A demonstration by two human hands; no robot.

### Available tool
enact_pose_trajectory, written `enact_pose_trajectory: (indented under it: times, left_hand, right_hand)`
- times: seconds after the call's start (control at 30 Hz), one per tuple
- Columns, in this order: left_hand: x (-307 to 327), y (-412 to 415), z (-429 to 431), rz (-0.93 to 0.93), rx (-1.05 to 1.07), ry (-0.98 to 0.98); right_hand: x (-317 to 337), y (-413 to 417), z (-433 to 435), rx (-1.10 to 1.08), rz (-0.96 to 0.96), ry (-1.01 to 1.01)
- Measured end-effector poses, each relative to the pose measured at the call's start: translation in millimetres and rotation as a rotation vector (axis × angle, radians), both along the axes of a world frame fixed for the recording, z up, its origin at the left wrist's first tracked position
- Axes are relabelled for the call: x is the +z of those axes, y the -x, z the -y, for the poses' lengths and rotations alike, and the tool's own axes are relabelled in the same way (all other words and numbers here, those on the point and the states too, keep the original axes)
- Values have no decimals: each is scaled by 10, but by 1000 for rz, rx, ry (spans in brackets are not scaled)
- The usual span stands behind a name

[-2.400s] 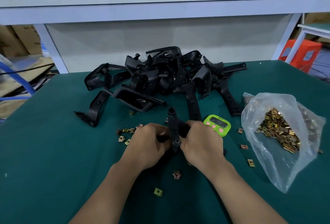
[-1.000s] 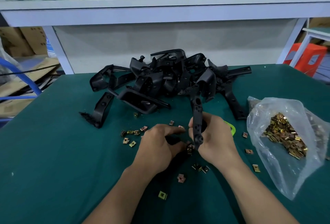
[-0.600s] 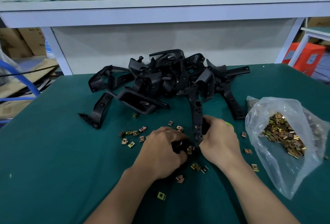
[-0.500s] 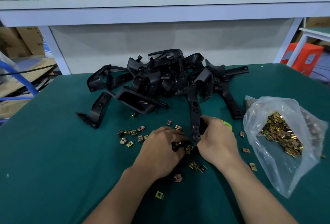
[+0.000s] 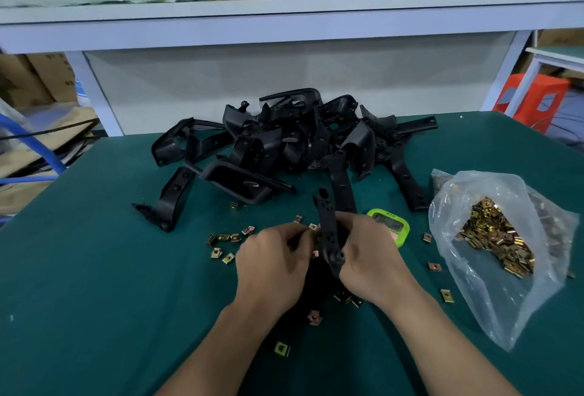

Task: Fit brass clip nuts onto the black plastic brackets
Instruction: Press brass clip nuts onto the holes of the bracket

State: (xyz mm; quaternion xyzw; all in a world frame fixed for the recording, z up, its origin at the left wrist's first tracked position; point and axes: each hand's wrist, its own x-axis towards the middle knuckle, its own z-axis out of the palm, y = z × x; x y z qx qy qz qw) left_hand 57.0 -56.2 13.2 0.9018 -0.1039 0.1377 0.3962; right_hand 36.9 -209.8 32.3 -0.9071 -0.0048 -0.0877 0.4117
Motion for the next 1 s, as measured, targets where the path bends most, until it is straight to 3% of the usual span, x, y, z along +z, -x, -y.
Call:
enact_pose_trajectory:
  times: [0.27, 0.4, 0.6, 1.0]
  left_hand:
    - [36, 87, -160, -134, 91, 237]
    - [58, 90, -193, -119, 108, 286]
    - [45, -3, -170, -203, 30, 507]
    - [5, -53, -220, -396, -30, 674]
  right_hand:
    - [-111, 18, -3, -58, 73, 297]
    - [-139, 14, -14, -43, 77, 310]
    - [-145, -1, -23, -47, 85, 303]
    - [-140, 22, -22, -87, 82, 291]
